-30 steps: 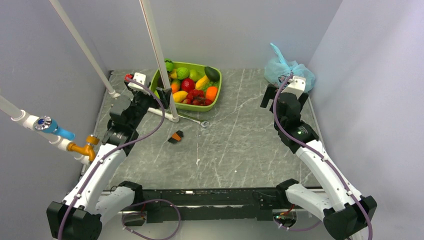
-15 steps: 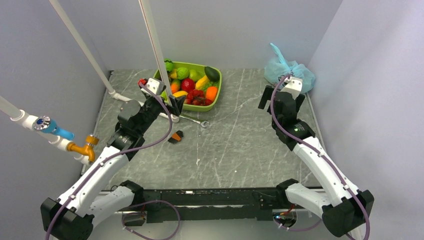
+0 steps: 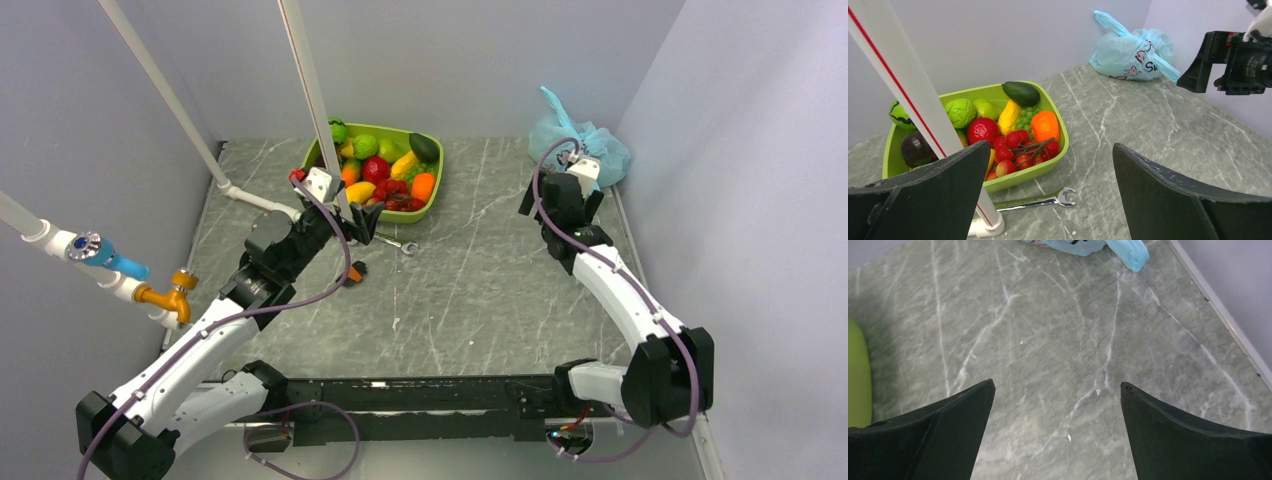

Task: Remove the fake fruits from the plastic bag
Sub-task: Move the plastic bag to the center of the board.

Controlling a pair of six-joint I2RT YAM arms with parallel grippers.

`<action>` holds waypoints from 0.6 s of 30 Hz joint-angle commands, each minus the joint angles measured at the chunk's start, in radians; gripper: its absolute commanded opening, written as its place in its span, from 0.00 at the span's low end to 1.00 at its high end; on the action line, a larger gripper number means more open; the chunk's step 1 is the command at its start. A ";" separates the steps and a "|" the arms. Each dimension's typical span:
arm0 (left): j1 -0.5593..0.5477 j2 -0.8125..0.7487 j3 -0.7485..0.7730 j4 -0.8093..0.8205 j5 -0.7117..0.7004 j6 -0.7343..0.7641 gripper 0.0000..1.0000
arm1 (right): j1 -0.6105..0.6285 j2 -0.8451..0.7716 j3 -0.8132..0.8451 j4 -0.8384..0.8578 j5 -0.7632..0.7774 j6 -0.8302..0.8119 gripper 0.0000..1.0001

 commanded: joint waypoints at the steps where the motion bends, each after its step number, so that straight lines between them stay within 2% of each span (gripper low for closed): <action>1: -0.003 -0.007 0.040 -0.022 0.083 -0.005 0.99 | -0.094 0.114 0.068 0.099 -0.128 0.101 1.00; 3: -0.003 0.005 0.049 -0.029 0.122 -0.011 0.99 | -0.122 0.170 0.090 0.128 -0.150 0.115 1.00; 9: -0.003 0.036 0.078 -0.052 0.180 -0.030 0.99 | -0.149 0.264 0.144 0.286 -0.076 0.021 1.00; 14: -0.002 0.040 0.077 -0.037 0.228 -0.042 0.99 | -0.212 0.427 0.302 0.290 -0.065 -0.058 1.00; 18: -0.002 0.055 0.083 -0.034 0.261 -0.056 0.99 | -0.257 0.544 0.409 0.319 -0.119 -0.072 1.00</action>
